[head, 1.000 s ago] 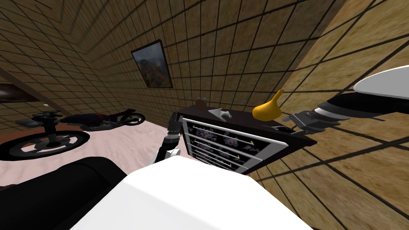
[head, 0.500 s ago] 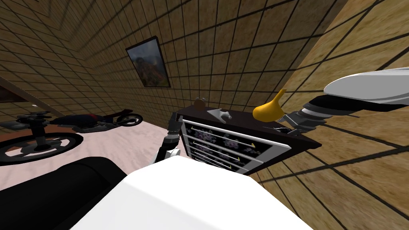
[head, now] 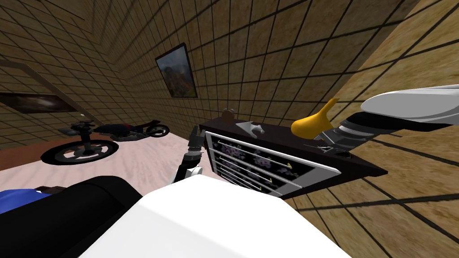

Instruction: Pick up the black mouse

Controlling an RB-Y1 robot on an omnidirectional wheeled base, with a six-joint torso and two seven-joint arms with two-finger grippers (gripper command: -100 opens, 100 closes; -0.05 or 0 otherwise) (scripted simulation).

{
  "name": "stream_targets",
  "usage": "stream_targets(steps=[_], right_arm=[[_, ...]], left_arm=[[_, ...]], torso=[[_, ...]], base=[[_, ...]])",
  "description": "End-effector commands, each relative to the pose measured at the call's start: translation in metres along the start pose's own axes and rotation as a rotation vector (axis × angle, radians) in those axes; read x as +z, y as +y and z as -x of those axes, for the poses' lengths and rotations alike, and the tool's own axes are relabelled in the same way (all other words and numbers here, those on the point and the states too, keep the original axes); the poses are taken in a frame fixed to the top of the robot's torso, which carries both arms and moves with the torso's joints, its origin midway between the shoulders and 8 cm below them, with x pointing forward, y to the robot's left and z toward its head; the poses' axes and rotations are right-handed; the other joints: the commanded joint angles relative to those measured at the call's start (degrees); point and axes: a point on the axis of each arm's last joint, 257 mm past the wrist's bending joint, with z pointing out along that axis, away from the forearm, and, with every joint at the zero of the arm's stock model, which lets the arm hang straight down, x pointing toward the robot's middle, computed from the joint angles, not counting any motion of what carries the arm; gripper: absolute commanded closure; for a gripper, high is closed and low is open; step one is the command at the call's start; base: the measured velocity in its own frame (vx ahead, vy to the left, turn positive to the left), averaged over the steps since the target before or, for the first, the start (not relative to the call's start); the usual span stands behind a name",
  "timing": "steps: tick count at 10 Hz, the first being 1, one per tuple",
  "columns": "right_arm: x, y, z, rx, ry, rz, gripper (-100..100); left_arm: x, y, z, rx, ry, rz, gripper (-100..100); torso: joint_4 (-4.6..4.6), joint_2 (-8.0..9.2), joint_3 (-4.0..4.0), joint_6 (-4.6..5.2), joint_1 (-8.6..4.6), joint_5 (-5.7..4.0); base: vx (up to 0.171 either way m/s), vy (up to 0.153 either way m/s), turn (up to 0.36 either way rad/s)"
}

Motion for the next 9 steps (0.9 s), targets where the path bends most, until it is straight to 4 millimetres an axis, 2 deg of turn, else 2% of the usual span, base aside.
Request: stream_targets(steps=[1,2,6,7,8,9], right_arm=[[0.000,0.000,0.000,0.000,0.000,0.000,-100],[0.000,-0.001,0.000,0.004,0.000,-0.005,100],[0.000,-0.001,0.000,0.003,-0.001,-0.006,100],[0.000,-0.001,0.000,0.003,-0.001,-0.006,0],[-0.005,-0.001,0.004,-0.013,-0.006,-0.002,100],[-0.010,-0.001,0.009,-0.027,-0.011,-0.003,100]], left_arm=[[0.000,0.000,0.000,0.000,0.000,0.000,0],[0.000,0.000,0.000,0.000,0.000,0.000,0],[0.000,0.000,0.000,0.000,0.000,0.000,0],[0.000,0.000,0.000,0.000,0.000,0.000,0],[0.000,0.000,0.000,0.000,0.000,0.000,0],[0.000,0.000,0.000,0.000,0.000,0.000,0]], torso=[[0.00,0.00,0.00,0.00,0.00,0.00],[-0.05,-0.13,-0.08,0.05,0.03,-0.06],[-0.14,-0.39,-0.25,0.05,0.04,-0.06],[-0.14,-0.39,-0.25,0.04,0.05,-0.06],[-0.14,-0.39,-0.25,0.04,0.05,-0.06],[-0.11,-0.42,-0.25,0.18,0.01,-0.06]], base=[[-0.044,-0.013,0.047],[-0.008,-0.001,-0.015],[0.000,0.000,0.000],[0.000,0.000,0.000],[0.033,-0.003,-0.214],[0.077,0.015,-0.278]])
